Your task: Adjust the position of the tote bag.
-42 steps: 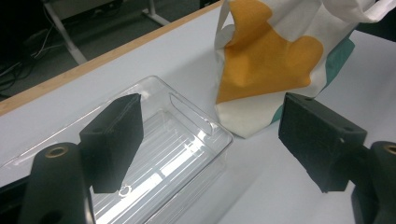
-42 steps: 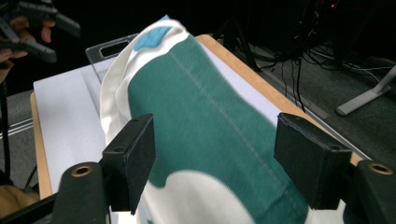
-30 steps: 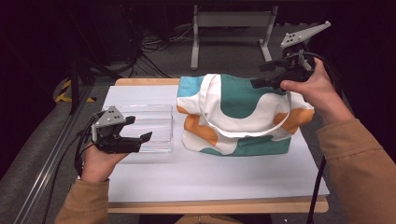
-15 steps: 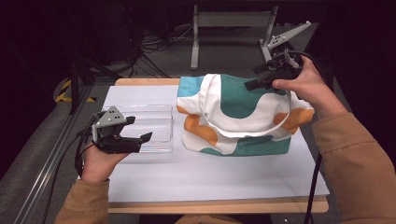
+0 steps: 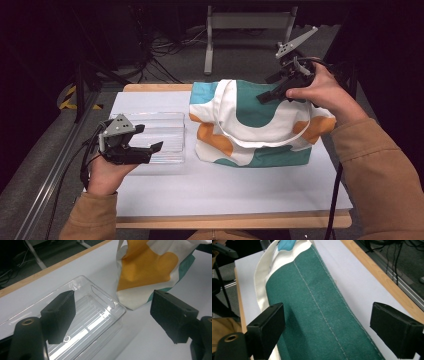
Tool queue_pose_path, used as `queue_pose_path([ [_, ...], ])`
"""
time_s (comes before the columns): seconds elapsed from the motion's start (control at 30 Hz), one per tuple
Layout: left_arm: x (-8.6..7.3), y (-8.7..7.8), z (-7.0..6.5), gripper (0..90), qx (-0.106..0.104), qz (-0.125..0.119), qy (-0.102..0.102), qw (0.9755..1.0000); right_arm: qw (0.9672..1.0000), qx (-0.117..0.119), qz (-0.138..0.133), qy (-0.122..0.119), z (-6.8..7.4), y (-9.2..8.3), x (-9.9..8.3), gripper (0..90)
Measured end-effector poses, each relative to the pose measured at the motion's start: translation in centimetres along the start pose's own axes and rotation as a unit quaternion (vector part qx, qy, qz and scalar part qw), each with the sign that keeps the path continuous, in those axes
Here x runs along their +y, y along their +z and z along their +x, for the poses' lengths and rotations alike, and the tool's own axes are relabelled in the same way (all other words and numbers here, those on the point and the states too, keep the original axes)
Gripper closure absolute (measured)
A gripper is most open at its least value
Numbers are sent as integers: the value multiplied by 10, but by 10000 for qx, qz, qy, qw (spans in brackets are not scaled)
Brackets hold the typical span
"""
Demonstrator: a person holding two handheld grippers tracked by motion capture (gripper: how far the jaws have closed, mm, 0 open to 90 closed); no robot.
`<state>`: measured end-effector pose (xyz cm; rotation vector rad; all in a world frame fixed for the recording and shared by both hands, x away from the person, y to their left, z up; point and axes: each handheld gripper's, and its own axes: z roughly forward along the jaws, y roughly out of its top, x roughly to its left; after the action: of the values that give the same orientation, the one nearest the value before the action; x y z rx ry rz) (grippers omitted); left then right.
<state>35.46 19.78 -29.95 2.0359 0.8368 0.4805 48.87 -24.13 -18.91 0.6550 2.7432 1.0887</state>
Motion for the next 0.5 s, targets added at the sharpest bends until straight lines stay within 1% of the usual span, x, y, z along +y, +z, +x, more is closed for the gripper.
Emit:
queue_pose_path([
  [0.07,0,0,0,207,7,2,-4,10000,9999,53,8,-100,1,2,0,136],
  [0.13,0,1,-1,206,10,0,-7,10000,9998,74,46,-200,4,2,0,202],
  [0.2,0,0,-1,206,10,1,-3,10000,9994,66,63,-340,6,1,1,247],
  [0.27,0,0,-1,206,14,1,8,10000,9988,35,90,-471,7,-1,2,345],
  [0.37,0,1,-1,206,19,4,-2,10000,9978,-80,27,-653,10,-8,2,487],
  [0.4,0,1,-1,206,23,-4,-10,10000,9970,-183,-33,-753,12,-13,2,608],
  [0.43,0,1,-1,206,22,0,-12,10000,9963,-232,-75,-818,13,-17,1,680],
  [0.47,0,1,-1,206,22,0,-12,10000,9963,-232,-75,-818,13,-17,1,680],
  [0.5,0,2,-1,206,22,4,-2,10000,9962,-234,-125,-834,14,-20,1,729],
])
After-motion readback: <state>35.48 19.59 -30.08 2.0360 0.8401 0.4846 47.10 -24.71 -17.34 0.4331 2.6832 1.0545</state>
